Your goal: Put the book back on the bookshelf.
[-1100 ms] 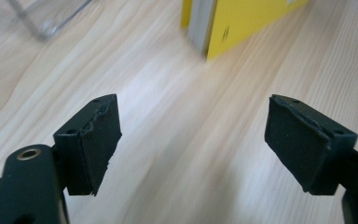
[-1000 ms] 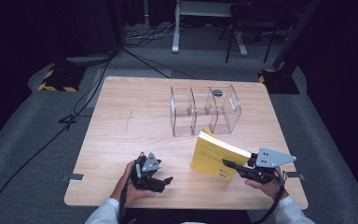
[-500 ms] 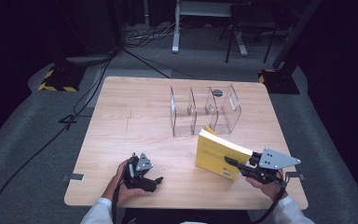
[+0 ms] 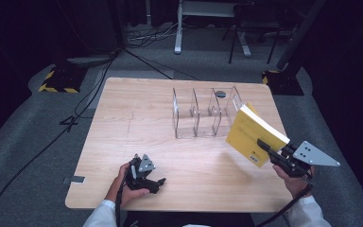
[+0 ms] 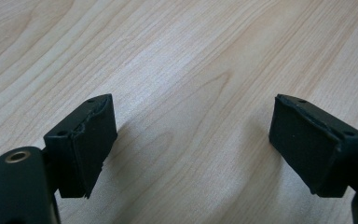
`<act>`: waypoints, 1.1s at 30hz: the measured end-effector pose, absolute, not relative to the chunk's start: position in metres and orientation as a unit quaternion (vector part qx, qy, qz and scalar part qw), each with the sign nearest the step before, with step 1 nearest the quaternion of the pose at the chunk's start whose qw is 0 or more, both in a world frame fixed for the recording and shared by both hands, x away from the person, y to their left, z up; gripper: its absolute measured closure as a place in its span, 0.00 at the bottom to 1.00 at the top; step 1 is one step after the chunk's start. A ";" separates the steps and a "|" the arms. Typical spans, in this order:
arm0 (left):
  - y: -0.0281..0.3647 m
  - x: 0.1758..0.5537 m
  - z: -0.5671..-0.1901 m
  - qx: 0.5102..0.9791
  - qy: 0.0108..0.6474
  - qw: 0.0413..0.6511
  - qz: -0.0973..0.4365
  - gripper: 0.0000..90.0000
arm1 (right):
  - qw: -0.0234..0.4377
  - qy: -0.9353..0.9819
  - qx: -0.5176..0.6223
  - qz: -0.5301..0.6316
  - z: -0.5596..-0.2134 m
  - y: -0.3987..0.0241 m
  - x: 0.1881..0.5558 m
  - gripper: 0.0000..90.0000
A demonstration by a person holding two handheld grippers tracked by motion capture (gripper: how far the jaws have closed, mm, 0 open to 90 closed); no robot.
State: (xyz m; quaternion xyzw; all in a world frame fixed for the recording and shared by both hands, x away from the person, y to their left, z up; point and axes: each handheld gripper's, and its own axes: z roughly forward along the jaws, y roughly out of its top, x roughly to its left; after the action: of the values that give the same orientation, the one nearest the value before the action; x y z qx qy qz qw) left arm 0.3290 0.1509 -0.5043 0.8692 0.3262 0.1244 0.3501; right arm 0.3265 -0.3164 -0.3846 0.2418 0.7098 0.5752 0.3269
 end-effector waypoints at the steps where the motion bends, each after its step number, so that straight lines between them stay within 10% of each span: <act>1: 0.151 0.329 -0.504 0.869 0.326 0.350 0.124 0.17 | 0.335 0.705 0.250 0.573 -0.383 -0.318 0.328 0.84; 33: 0.150 0.329 -0.504 0.867 0.334 0.349 0.124 0.16 | 0.387 0.682 0.330 0.525 -0.358 -0.246 0.440 0.85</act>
State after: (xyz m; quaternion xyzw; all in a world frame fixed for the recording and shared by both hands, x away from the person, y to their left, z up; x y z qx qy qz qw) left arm 0.3293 0.1500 -0.5042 0.8667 0.3344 0.1239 0.3489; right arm 0.4400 -0.2460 -0.3577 0.3303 0.6819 0.5253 0.3872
